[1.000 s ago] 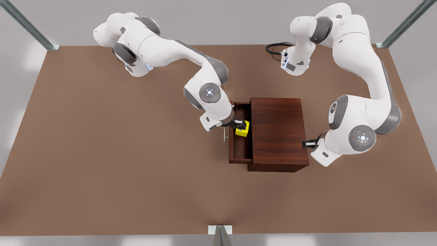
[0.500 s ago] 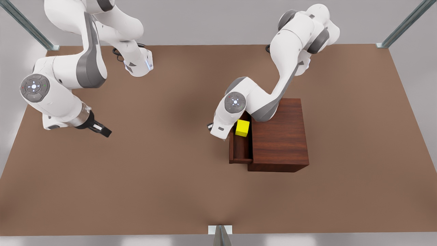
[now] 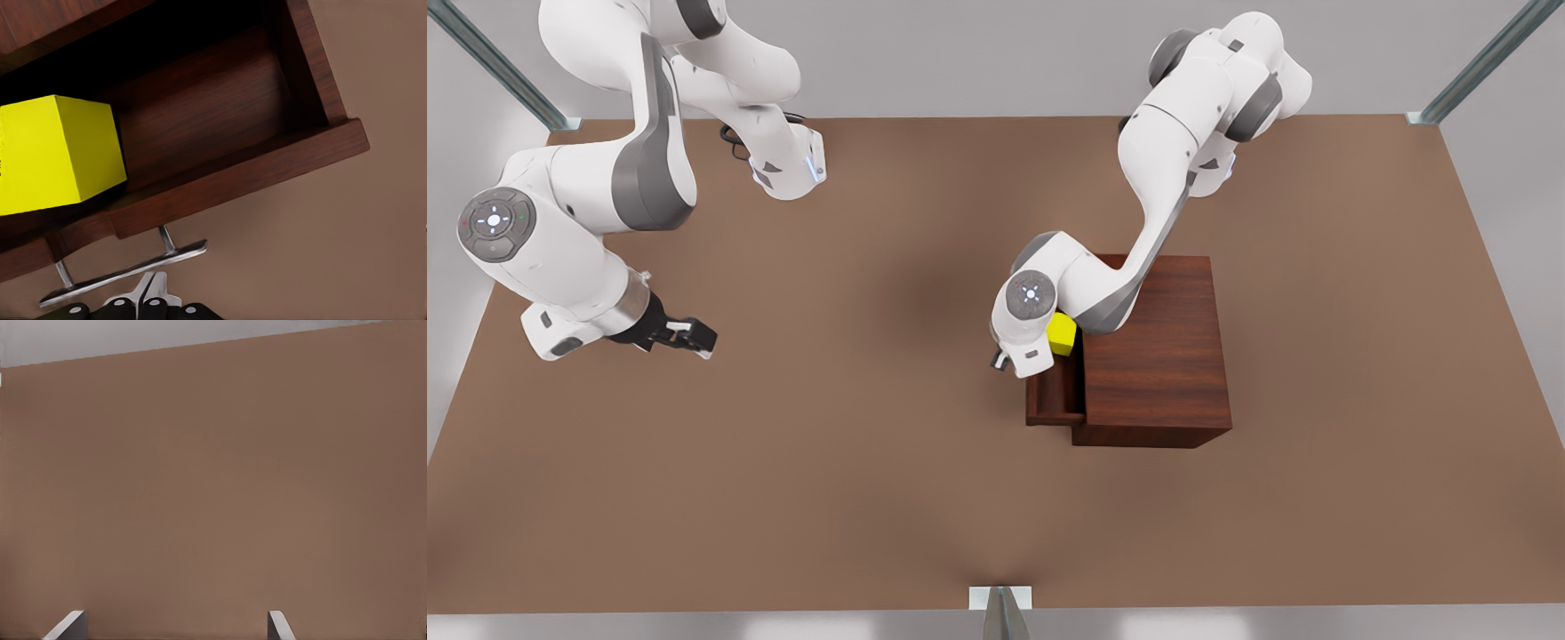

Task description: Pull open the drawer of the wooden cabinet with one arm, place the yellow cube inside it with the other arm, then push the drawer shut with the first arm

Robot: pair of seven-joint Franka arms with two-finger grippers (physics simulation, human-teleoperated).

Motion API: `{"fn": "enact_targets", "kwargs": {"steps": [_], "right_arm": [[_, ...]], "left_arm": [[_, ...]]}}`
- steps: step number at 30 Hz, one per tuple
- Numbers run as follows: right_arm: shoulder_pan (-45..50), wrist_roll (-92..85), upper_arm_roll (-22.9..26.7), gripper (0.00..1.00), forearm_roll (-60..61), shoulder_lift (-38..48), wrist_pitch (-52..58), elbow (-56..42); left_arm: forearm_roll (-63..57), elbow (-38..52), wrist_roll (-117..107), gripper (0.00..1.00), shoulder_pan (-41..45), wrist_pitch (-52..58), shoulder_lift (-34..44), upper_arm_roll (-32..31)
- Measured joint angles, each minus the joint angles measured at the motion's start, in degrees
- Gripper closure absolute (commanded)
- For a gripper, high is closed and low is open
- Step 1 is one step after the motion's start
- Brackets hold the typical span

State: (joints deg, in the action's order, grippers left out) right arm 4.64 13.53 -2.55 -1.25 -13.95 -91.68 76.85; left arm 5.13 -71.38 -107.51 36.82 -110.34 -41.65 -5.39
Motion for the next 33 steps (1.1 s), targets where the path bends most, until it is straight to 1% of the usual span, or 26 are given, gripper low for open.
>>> {"fn": "enact_targets", "kwargs": {"steps": [13, 33], "right_arm": [[0.1, -7.5, 0.0, 0.0, 0.1, 0.0, -0.1, 0.0], [0.1, -11.6, -0.1, 0.0, 0.0, 0.0, 0.1, 0.1]], "left_arm": [[0.0, -0.9, -14.2, 0.79, -2.7, 0.6, 0.0, 0.9], [-0.6, -2.1, -15.3, 0.79, -3.4, 9.0, 1.3, 3.8]]}}
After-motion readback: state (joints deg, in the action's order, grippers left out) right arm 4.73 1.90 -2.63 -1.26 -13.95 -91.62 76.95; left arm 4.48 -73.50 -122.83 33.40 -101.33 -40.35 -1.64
